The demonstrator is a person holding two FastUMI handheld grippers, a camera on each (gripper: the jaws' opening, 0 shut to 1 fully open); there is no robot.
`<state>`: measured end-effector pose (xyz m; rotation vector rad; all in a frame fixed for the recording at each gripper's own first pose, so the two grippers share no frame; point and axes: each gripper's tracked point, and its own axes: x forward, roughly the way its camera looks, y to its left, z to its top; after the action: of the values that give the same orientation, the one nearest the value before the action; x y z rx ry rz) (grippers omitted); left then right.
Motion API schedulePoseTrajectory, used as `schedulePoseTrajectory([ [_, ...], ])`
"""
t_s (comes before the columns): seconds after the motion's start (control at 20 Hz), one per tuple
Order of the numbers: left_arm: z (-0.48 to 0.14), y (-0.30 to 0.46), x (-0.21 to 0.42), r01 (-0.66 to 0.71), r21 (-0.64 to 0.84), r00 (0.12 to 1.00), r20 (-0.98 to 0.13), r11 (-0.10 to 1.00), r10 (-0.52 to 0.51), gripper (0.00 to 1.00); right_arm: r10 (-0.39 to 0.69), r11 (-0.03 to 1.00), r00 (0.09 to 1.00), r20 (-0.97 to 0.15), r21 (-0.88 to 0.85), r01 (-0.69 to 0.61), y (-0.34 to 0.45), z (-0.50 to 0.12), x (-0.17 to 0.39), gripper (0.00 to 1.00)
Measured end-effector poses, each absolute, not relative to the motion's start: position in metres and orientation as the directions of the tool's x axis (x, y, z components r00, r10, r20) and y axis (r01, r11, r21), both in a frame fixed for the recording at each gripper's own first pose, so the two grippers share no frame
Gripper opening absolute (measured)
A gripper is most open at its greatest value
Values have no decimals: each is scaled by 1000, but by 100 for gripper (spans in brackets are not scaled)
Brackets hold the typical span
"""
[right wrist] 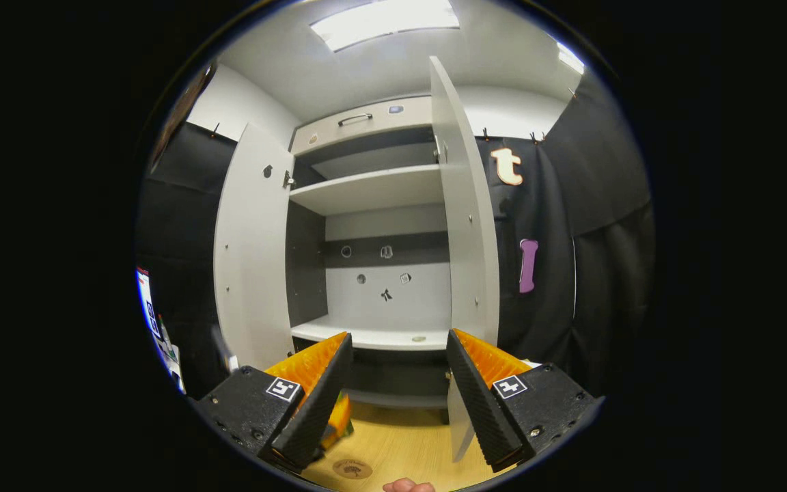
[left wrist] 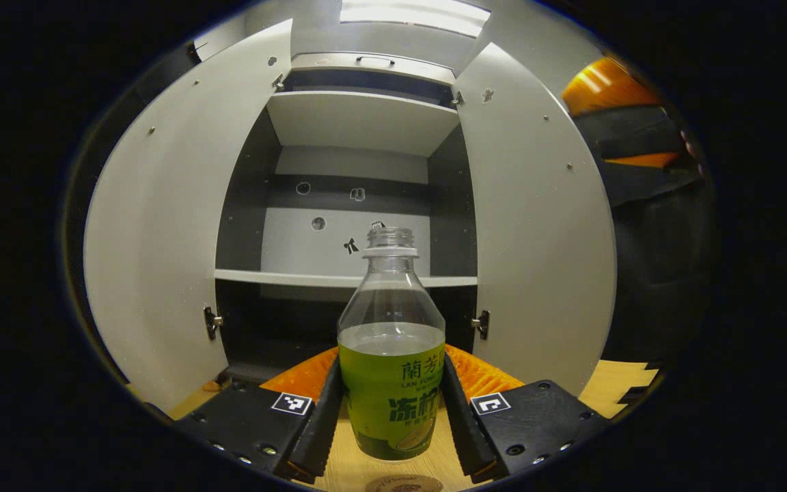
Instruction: Grasp the bottle in the cabinet with the left hand and place it on the coaster, then close the right door with the right hand and the left door with the left hand.
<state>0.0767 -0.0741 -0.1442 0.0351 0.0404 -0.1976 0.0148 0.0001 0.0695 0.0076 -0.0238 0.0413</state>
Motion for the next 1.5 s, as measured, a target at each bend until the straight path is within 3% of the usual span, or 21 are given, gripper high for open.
schedulePoseTrajectory([
  [0.1,-176,-81,65,197,11,977,-85,980,-195,72,66,997,998,0,40,-66,5,71,19,84],
  [0.3,-226,-70,53,126,37,984,-134,991,-120,70,59,998,998,-4,18,-59,0,77,20,84],
  [0.5,-259,-70,47,113,24,980,-167,993,-107,69,52,998,998,-22,-19,-52,0,77,22,84],
  [0.85,-259,-76,40,112,82,989,-111,990,-103,70,47,999,998,-46,10,-47,0,73,27,84],
  [1.05,-265,-80,41,146,62,982,-131,987,-137,76,46,999,997,-57,16,-45,-1,65,29,84],
  [1.1,-266,-79,40,149,63,981,-138,987,-139,83,45,999,997,-65,25,-44,-2,61,28,84],
  [1.25,-259,-79,41,160,69,980,-128,985,-150,94,47,998,995,-84,49,-43,-2,54,29,84],
  [1.5,-216,-75,34,182,57,981,-73,982,-178,95,38,998,996,-81,59,-33,-8,49,27,84],
])
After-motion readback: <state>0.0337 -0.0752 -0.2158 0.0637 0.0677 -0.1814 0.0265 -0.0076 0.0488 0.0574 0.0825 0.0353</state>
